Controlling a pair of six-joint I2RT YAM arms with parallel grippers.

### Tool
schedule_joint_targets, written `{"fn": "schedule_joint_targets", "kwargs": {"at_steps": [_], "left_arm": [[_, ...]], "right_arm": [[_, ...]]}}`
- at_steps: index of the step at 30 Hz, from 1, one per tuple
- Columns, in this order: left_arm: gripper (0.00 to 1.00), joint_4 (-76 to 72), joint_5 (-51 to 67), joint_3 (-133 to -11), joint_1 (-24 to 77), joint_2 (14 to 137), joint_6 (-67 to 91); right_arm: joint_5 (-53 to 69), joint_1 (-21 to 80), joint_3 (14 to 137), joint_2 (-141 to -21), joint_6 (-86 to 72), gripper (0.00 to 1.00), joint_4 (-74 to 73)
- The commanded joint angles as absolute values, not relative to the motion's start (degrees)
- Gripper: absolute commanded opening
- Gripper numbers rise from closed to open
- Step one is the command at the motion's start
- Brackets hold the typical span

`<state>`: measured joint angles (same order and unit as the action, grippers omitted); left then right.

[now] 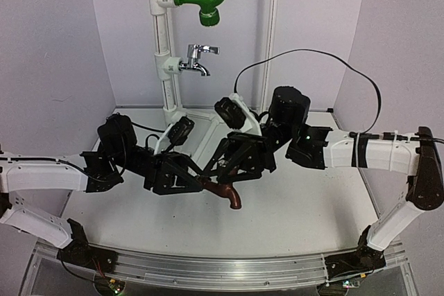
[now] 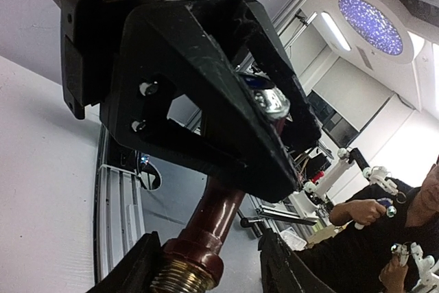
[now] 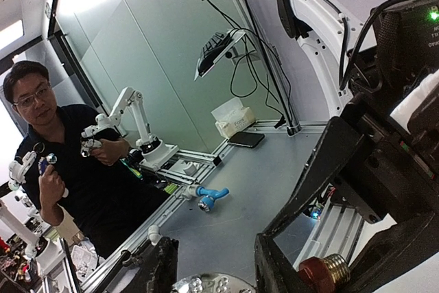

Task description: Install the water faucets

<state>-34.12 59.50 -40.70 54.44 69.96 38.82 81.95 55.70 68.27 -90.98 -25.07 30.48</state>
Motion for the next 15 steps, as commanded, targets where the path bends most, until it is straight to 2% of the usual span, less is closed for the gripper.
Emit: {"fn": "schedule_joint_targets", "kwargs": {"at_steps": [1,4,6,7,9,13,15], "left_arm": [[0.44,-37.1,61.4,-43.5,54.7,70.8,38.7],[0.25,-37.1,60.4,-42.8,54.7,69.6,38.2],[0.07,-37.1,58.4,-42.0,54.7,68.1,37.6],[0.02,-36.7,56.8,-41.3,54.6,67.0,37.1],[0.00,-34.1,53.2,-40.1,54.3,64.5,35.1],[0.00,-22.9,40.1,-39.1,54.2,58.6,28.9],[0.00,-19.7,33.1,-38.2,54.2,55.6,27.6]], "right_arm": [[81.0,55.7,70.4,-90.8,-23.8,0.00,33.2],[79.5,55.7,69.6,-90.4,-23.8,0.00,33.2],[77.3,55.4,68.5,-90.1,-23.9,0.00,33.1],[75.5,55.2,67.6,-89.7,-24.0,0.09,33.1],[70.8,54.7,65.4,-88.8,-24.3,0.37,32.9],[52.7,53.9,61.0,-85.4,-22.9,0.69,25.9],[45.4,53.8,59.8,-84.6,-22.6,0.75,21.8]]}}
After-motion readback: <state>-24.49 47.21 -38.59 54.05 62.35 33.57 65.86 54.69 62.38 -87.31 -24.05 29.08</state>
